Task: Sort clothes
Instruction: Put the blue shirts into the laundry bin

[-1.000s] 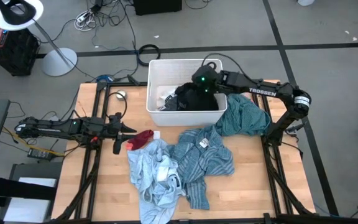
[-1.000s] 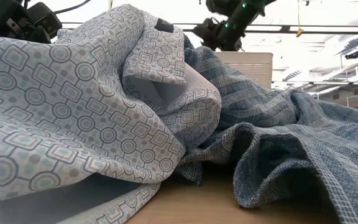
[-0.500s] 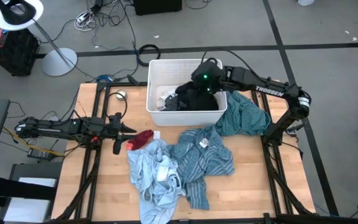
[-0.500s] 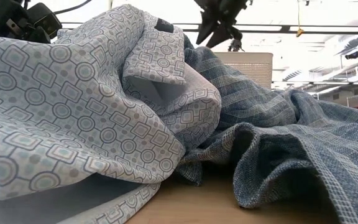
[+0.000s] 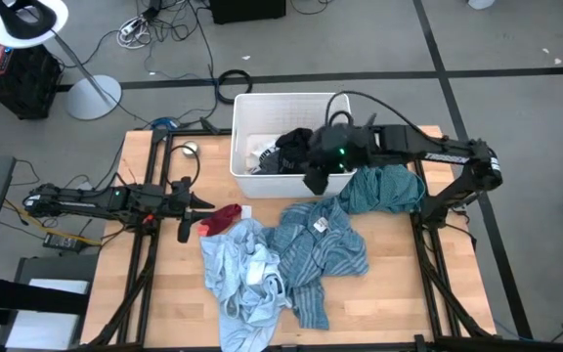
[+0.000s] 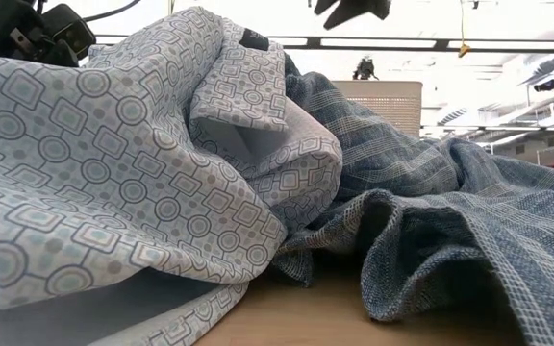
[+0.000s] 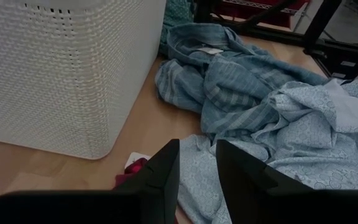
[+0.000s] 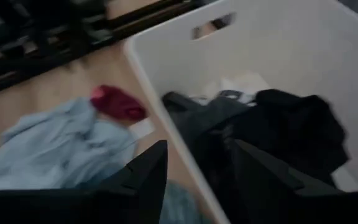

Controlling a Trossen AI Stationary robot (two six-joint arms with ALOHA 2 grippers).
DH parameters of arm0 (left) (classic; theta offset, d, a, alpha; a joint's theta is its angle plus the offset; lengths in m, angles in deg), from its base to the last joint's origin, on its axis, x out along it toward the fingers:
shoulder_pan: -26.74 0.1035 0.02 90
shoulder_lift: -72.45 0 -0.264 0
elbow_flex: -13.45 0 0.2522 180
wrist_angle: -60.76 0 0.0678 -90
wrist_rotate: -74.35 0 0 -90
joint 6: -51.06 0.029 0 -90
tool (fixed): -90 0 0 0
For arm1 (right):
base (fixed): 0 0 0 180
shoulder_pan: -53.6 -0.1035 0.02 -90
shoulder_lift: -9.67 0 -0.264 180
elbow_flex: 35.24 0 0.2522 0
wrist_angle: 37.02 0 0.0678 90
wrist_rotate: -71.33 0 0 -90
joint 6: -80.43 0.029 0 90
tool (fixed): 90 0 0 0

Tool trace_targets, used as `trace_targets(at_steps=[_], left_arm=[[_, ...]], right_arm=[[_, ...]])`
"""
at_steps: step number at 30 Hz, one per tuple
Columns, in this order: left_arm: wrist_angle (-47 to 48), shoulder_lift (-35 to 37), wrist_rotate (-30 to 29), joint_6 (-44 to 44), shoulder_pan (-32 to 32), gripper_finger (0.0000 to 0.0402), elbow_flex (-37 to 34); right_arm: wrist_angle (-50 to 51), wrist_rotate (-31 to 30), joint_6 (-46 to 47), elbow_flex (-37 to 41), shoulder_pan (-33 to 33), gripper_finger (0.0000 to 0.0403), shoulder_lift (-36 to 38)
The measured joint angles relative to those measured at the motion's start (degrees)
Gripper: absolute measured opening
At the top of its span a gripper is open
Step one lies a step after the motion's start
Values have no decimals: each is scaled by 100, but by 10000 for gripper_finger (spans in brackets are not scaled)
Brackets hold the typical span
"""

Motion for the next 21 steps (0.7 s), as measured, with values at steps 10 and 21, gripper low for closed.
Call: trace_targets(at_steps=[10,21], left_arm=[[-587,-1,0,0,0,111,0],[-927,-4,120,0,1,111,0]], right_arm=[[516,-364,592,159,-1011,178,33],[432,-912,1568,1166,-2249,178,37]])
